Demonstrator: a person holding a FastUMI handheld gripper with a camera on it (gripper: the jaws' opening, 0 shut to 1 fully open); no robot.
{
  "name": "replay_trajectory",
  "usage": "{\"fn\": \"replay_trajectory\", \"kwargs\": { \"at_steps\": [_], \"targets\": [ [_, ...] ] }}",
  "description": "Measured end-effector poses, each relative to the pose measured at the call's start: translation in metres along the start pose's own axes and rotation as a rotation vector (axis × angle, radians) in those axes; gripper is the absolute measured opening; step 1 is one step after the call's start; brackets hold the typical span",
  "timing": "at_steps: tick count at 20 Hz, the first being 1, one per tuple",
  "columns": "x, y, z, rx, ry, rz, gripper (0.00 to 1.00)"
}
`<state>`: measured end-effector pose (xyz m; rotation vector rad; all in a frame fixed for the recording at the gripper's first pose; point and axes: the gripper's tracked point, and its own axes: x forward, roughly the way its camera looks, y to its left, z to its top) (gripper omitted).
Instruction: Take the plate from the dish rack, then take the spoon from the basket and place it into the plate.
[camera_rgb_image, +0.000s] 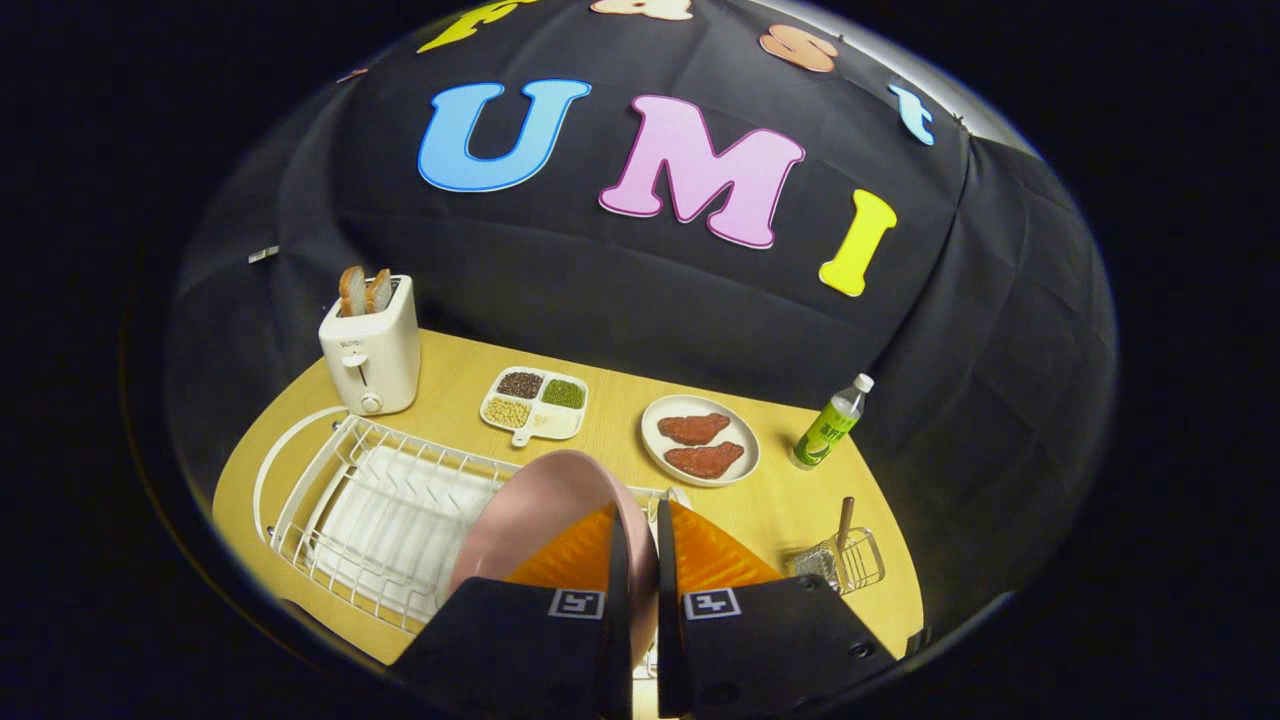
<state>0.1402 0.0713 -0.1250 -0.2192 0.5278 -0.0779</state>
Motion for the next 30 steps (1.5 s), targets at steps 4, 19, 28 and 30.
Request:
{"fn": "replay_trajectory", "kwargs": {
  "at_steps": [4,19,28,30],
  "targets": [
    [-0.020,-0.020,-0.009,0.114,0.021,0.090,0.14],
    [-0.115,-0.152,-0.152,0.377,0.177,0.264,0.14],
    [-0.055,-0.144,-0.248,0.291,0.268,0.444,0.16],
    [-0.047,-0.146,-0.254,0.262,0.266,0.475,0.15]
  ]
}}
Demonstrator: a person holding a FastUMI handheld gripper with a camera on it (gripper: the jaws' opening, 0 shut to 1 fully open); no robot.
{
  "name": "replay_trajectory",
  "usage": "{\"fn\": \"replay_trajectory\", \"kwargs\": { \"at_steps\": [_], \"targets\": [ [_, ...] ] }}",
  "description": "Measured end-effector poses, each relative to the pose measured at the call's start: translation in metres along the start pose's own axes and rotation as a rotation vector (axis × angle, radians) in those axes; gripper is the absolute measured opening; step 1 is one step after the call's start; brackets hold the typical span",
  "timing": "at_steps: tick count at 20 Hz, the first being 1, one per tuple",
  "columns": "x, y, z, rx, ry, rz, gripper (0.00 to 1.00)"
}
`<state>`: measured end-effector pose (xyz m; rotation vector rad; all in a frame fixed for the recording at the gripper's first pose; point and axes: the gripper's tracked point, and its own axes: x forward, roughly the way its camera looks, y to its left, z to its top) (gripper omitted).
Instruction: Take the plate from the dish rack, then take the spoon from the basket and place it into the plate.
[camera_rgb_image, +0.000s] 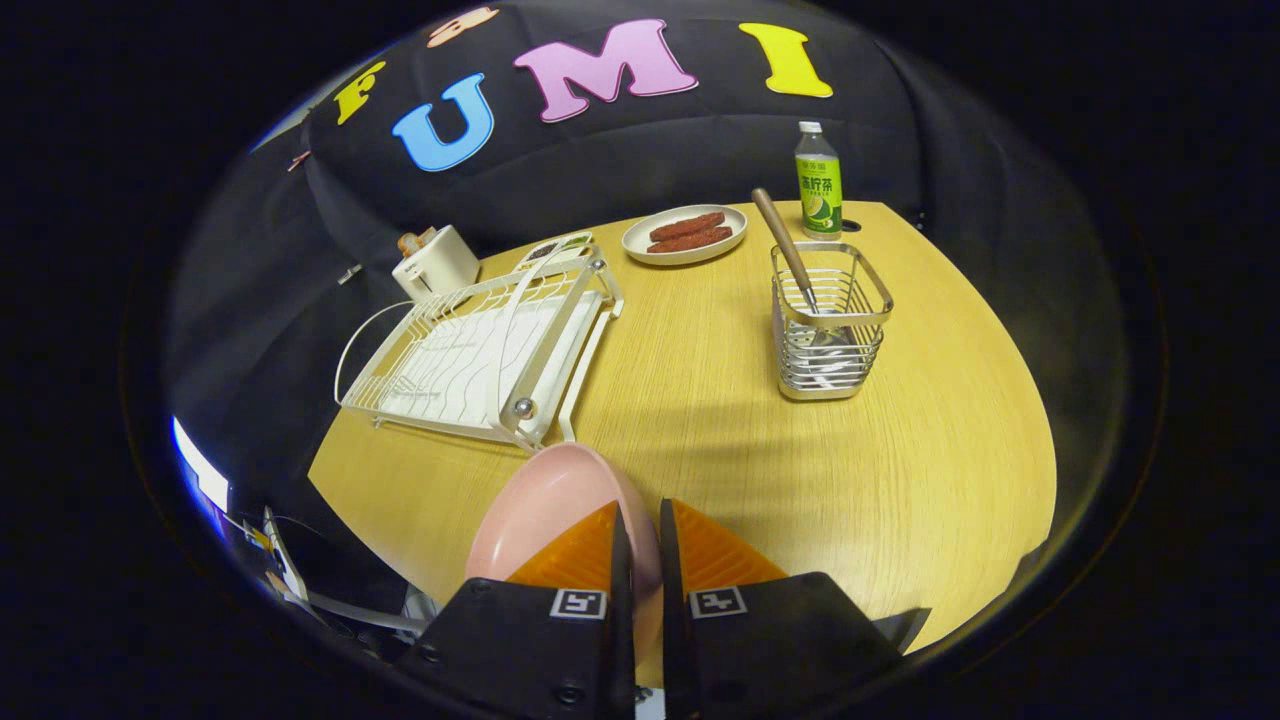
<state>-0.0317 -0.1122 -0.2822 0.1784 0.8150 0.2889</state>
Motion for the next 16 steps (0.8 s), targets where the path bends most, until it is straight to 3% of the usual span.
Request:
{"fn": "replay_trajectory", "kwargs": {
  "at_steps": [7,8,14,16],
  "targets": [
    [0.020,-0.018,0.002,-0.055,-0.002,0.090,0.17],
    [0.017,-0.023,0.007,-0.064,-0.014,0.084,0.25],
    [-0.031,-0.044,0.095,-0.194,-0.283,0.043,0.99],
    [-0.046,-0.042,0.130,-0.237,-0.379,0.020,0.98]
  ]
}}
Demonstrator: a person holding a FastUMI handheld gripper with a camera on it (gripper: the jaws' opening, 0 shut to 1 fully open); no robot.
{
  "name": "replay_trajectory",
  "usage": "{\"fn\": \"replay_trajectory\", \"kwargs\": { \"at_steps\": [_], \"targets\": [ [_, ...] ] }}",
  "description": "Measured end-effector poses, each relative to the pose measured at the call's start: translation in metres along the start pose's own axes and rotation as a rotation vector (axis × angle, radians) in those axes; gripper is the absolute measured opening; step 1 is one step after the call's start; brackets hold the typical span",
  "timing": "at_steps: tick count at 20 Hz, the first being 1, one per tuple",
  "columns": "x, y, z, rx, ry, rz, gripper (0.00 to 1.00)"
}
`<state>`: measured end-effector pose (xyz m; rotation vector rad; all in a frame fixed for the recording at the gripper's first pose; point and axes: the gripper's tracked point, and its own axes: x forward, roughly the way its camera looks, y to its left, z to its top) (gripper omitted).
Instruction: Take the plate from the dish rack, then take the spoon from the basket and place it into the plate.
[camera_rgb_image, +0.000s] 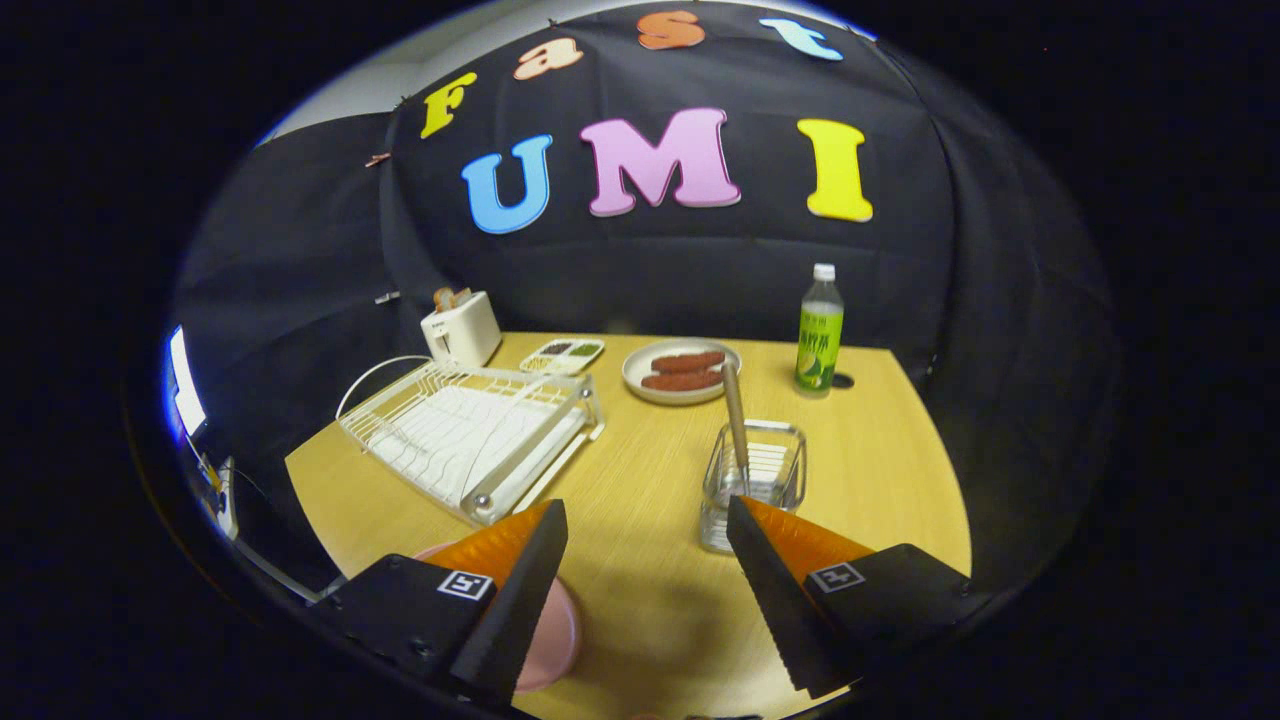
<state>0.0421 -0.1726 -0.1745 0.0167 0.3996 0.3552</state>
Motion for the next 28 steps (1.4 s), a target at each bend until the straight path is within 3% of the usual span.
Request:
{"fn": "replay_trajectory", "kwargs": {
  "at_steps": [4,8,21,23,27,28],
  "targets": [
    [0.016,-0.011,0.053,-0.043,-0.099,-0.022,0.98],
    [0.052,-0.030,0.070,-0.070,-0.098,-0.052,0.98],
    [0.165,-0.070,0.021,-0.062,0.088,-0.114,0.98],
    [0.173,-0.071,0.018,-0.077,0.089,-0.120,0.91],
    [0.176,-0.069,0.009,-0.060,0.125,-0.114,0.42],
    [0.177,-0.069,0.006,-0.054,0.140,-0.115,0.34]
  ]
}}
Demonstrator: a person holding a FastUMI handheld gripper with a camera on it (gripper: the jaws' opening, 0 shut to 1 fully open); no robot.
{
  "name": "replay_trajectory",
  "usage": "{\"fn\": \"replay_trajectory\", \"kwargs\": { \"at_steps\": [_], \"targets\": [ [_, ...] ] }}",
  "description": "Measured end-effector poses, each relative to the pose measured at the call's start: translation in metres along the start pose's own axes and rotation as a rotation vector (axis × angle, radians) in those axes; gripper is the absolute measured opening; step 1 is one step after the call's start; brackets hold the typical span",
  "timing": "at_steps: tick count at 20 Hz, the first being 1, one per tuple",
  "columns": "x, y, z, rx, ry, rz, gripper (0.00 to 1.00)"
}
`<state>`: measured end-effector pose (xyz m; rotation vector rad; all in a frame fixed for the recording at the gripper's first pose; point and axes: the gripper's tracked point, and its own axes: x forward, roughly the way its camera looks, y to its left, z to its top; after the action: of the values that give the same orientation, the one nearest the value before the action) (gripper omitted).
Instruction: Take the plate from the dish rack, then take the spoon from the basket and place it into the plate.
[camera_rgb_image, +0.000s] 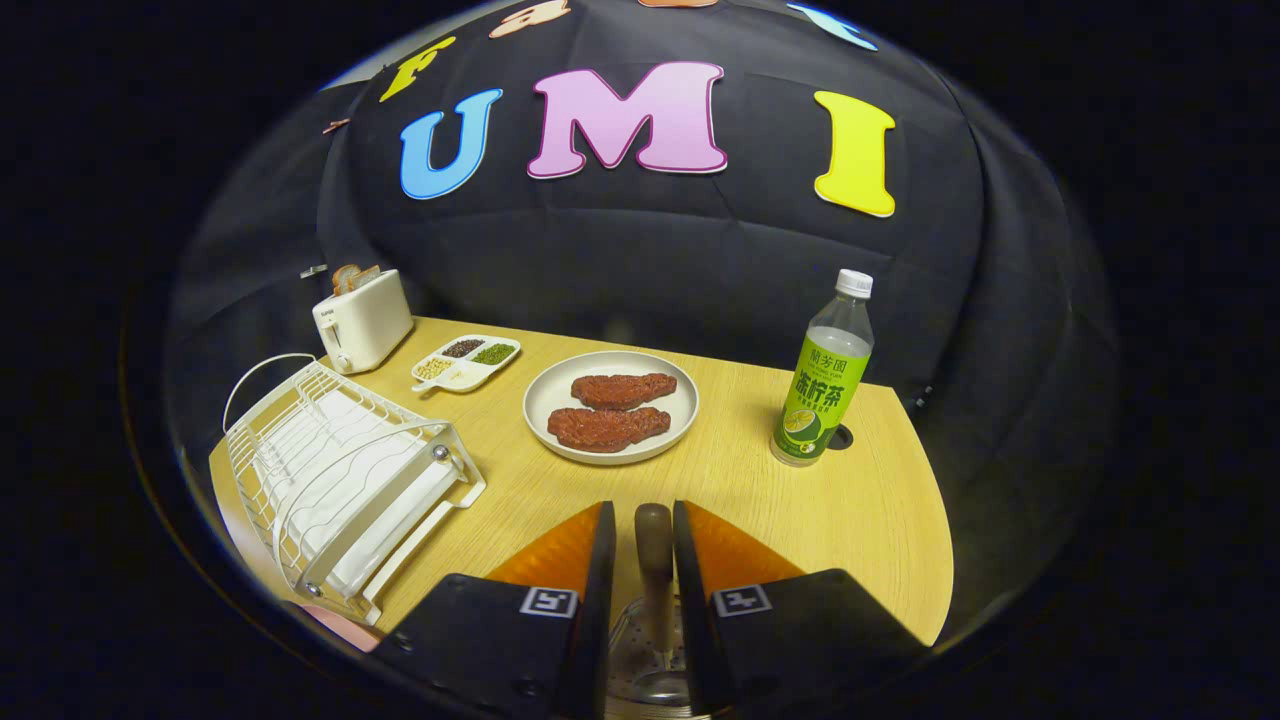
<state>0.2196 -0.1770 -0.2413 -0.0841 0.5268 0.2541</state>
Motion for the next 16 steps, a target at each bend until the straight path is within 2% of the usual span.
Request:
{"fn": "replay_trajectory", "kwargs": {
  "at_steps": [2,6,13,16],
  "targets": [
    [-0.001,0.004,-0.002,0.009,0.013,0.018,0.20],
    [-0.015,0.008,0.005,-0.017,-0.005,0.033,0.14],
    [-0.074,0.005,0.058,-0.054,-0.082,-0.014,0.12],
    [-0.112,0.013,0.083,-0.023,-0.113,-0.038,0.12]
  ]
}}
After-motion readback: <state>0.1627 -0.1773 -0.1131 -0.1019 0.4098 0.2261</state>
